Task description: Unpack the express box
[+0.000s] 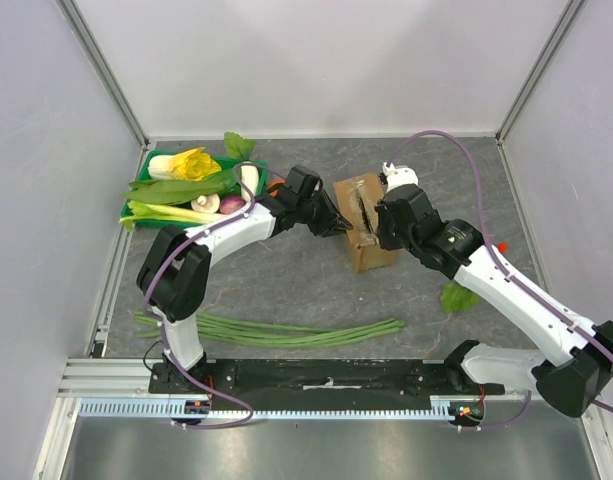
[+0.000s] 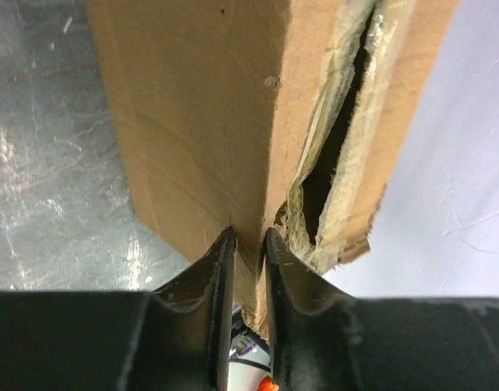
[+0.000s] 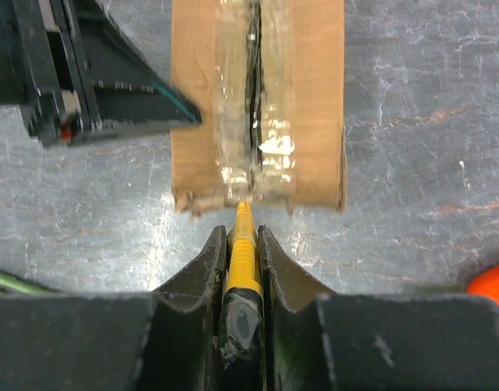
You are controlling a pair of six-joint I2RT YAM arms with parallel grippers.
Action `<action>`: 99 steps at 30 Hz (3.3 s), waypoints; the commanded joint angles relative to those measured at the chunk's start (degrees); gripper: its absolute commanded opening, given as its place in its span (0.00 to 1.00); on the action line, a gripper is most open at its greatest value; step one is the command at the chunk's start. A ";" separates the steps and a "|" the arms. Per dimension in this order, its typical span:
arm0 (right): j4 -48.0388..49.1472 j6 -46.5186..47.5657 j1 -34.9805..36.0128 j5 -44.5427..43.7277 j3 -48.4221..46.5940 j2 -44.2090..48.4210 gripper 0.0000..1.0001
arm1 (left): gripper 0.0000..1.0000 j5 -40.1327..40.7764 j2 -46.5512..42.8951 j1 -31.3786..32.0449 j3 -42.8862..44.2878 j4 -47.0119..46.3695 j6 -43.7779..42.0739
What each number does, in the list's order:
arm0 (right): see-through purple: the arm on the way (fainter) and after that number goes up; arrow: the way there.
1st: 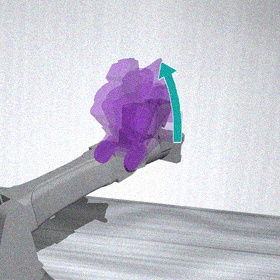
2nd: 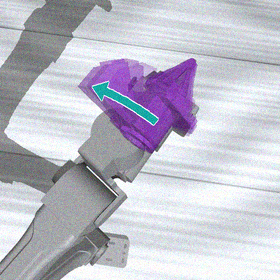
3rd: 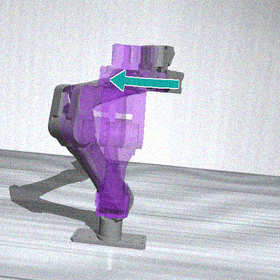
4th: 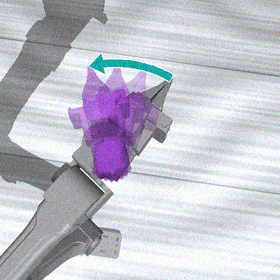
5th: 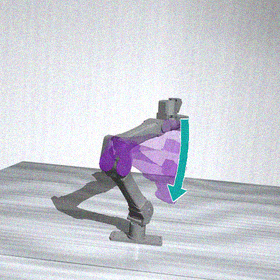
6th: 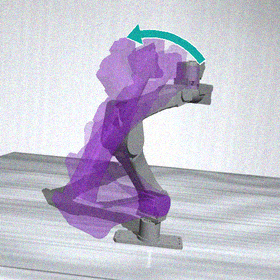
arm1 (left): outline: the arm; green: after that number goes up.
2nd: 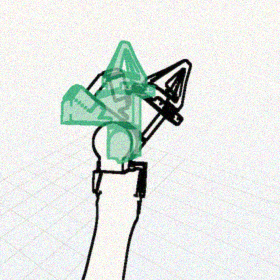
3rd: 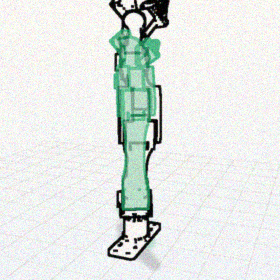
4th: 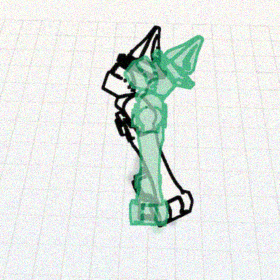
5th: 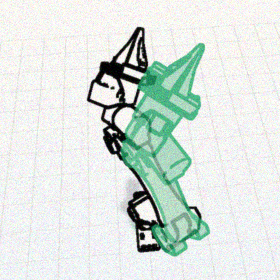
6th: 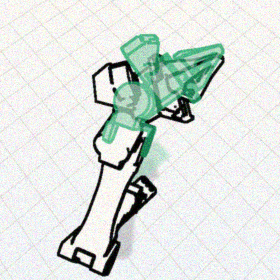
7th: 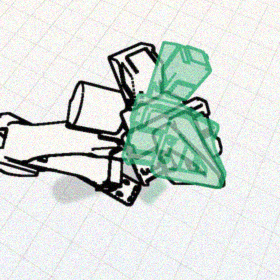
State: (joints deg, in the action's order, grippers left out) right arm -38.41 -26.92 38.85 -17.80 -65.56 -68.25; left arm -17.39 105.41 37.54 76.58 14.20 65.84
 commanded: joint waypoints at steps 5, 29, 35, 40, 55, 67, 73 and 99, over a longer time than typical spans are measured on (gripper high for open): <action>-6.85 0.37 -0.70 -6.44 -5.19 4.87 0.00 | 0.45 -3.09 -2.31 -0.98 2.09 -8.48 -6.41; 5.37 2.32 -7.12 5.75 2.37 -1.89 0.00 | 0.58 -7.85 -12.67 -2.56 -9.78 -7.61 -19.25; 10.80 -3.39 -6.77 14.28 6.14 -2.15 0.00 | 0.58 5.07 -20.83 -5.28 -13.46 -4.09 -20.40; 19.15 -5.25 -5.02 14.81 9.48 -3.64 0.00 | 0.59 11.58 -24.63 -7.65 -16.11 -2.86 -20.84; 21.37 -2.00 -1.41 12.71 7.47 -4.27 0.00 | 0.59 1.83 -20.68 -10.29 -17.95 -5.76 -23.56; 16.35 2.39 -1.41 11.48 1.67 -0.83 0.00 | 0.57 -0.36 -17.17 -14.51 -18.66 -9.80 -22.69; 20.48 6.70 -0.71 12.18 -1.85 -5.13 0.00 | 0.52 -4.49 -13.92 -15.21 -18.39 -11.03 -21.99; 39.47 19.71 3.69 20.61 0.78 -16.13 0.00 | 0.17 -19.44 -7.32 -18.55 -15.14 -12.79 -28.93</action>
State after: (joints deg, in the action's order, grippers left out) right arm -1.48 -8.86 42.33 1.13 -65.95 -83.74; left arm -36.14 96.31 19.03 59.59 -0.86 41.28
